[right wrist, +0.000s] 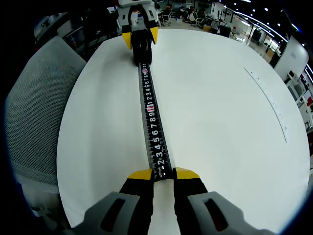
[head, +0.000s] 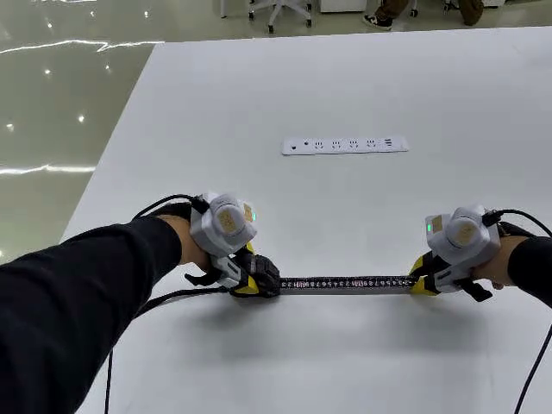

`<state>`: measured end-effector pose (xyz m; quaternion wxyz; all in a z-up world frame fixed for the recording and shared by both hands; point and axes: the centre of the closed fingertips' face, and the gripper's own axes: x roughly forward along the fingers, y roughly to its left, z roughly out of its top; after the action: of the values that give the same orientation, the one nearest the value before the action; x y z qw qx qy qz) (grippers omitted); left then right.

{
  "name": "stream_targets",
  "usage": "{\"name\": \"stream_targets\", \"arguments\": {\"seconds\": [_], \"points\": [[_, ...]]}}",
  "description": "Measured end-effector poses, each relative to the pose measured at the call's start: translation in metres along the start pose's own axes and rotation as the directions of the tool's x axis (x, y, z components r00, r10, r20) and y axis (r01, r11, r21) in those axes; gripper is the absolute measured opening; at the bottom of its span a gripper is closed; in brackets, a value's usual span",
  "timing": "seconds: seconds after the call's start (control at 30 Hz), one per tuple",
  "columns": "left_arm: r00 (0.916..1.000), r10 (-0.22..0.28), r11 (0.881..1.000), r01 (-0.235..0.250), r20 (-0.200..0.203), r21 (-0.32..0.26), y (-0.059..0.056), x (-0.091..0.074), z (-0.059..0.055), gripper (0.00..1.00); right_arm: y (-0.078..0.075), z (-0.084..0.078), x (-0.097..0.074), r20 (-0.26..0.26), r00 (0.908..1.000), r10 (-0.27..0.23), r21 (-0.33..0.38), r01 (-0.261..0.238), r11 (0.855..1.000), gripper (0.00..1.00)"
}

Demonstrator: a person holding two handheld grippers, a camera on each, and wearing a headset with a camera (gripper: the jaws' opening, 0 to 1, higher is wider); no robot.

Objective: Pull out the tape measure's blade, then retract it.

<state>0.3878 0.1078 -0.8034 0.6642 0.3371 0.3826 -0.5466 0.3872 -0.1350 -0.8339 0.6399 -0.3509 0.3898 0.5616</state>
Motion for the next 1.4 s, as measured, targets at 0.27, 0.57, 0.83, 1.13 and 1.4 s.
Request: {"name": "stream_targets", "arguments": {"seconds": [0.27,0.57,0.83,1.13,1.4], "points": [[0.9999,0.01,1.0,-0.01,0.014,-0.002,0.0,-0.001,0.0,0.32,-0.003,-0.001,0.003,-0.006,0.9999,0.01,0.018,-0.01,1.0,0.1],[0.9997,0.019,1.0,-0.019,0.014,0.0,0.003,0.0,0.001,0.33,-0.001,-0.001,0.003,-0.005,0.9999,-0.016,-0.005,0.016,1.0,0.12],[0.9859,0.157,0.961,-0.139,0.058,-0.239,0.014,-0.029,-0.032,0.49,-0.004,0.0,-0.01,0.041,0.9896,-0.138,0.051,0.136,0.989,0.27],[0.8739,0.435,0.738,-0.207,0.218,-0.642,-0.001,-0.082,-0.08,0.88,0.014,-0.022,-0.051,0.168,0.9307,-0.325,0.278,0.272,0.921,0.41],[0.7869,0.576,0.652,-0.278,0.223,-0.705,-0.04,-0.109,-0.109,1.0,0.051,-0.035,-0.091,0.217,0.8348,-0.506,0.38,0.405,0.831,0.62]]}}
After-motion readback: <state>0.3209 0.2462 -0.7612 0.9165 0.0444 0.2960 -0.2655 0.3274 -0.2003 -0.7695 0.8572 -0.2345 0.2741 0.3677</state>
